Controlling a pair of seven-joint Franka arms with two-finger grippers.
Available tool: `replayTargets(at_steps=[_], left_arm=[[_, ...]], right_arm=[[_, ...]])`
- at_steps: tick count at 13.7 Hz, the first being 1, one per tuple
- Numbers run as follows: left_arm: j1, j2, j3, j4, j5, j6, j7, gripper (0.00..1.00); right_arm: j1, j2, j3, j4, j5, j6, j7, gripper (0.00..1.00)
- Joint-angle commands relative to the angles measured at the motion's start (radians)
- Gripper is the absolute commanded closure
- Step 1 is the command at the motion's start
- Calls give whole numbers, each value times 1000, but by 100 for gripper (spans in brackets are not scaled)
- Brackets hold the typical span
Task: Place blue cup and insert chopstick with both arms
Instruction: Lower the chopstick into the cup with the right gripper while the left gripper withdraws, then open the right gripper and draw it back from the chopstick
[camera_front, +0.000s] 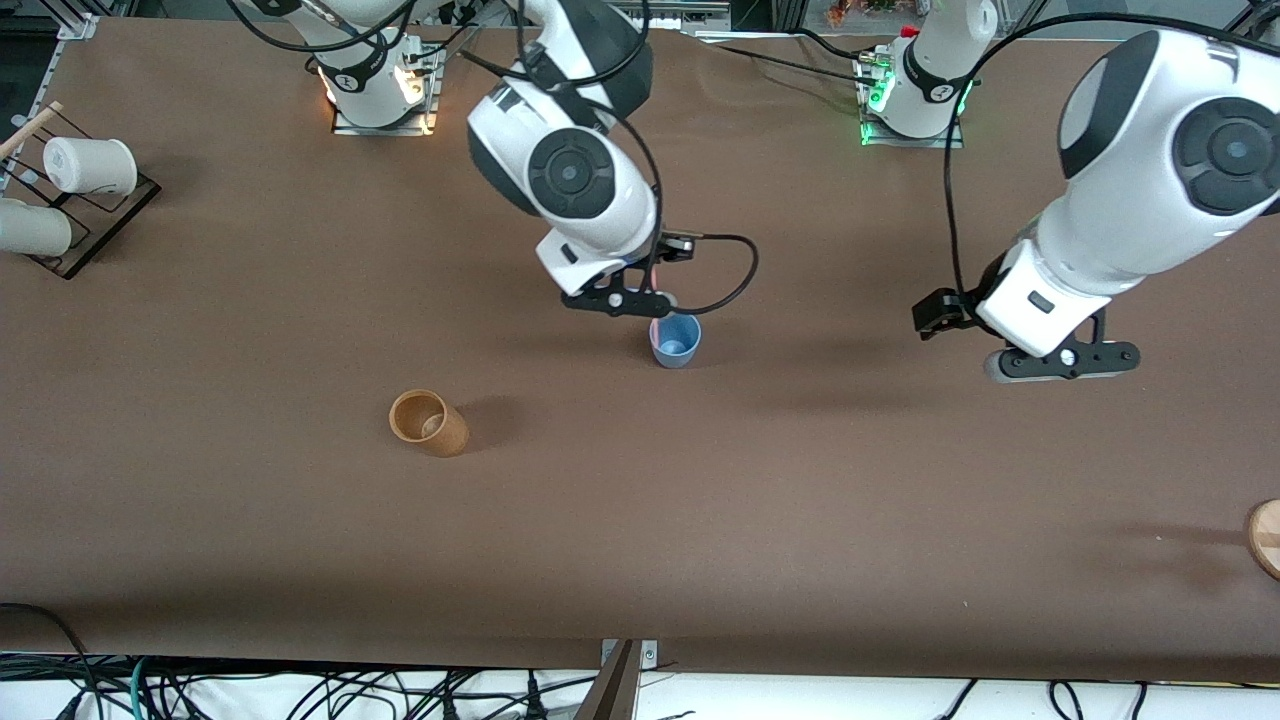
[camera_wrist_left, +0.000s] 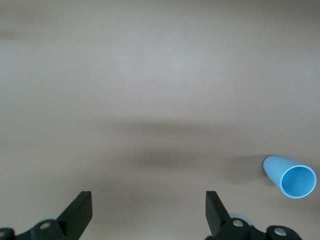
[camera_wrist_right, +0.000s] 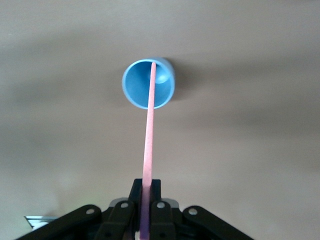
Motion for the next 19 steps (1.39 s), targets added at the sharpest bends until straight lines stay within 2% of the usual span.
replayTargets(at_steps=[1,3,5,6,9,12,13,14,15,19], left_arm=[[70,3,-1,35,-8,-30,180,0],[68,-19,38,18,-10,-19,286,0],[-57,-102,212,-77,-5,36,297,0],[-100,-133,276,-121,-13,56,294,0],[-97,-199,287,-207,-14,84,297,0],[-93,-181,286,-162,-14,65,297,0],[-93,-179,284,-159,-14,65,297,0],[-94,-181,284,-155,-16,65,297,0],[-94,-181,279,-148,-19,65,297,0],[-107,-179,266,-129,-19,62,298,0]], right_arm=[[19,20,-8,48,47,6,32,100],[17,22,-8,42,50,5,31,100],[17,34,-8,27,50,3,35,100],[17,34,-8,10,51,5,38,100],[17,36,-8,-19,53,5,45,100],[16,57,-8,-30,48,17,40,99],[11,65,-8,-30,45,32,37,70],[8,66,-12,-28,44,46,40,5],[3,66,-16,-22,39,48,37,0],[-50,37,-69,15,30,19,19,0]])
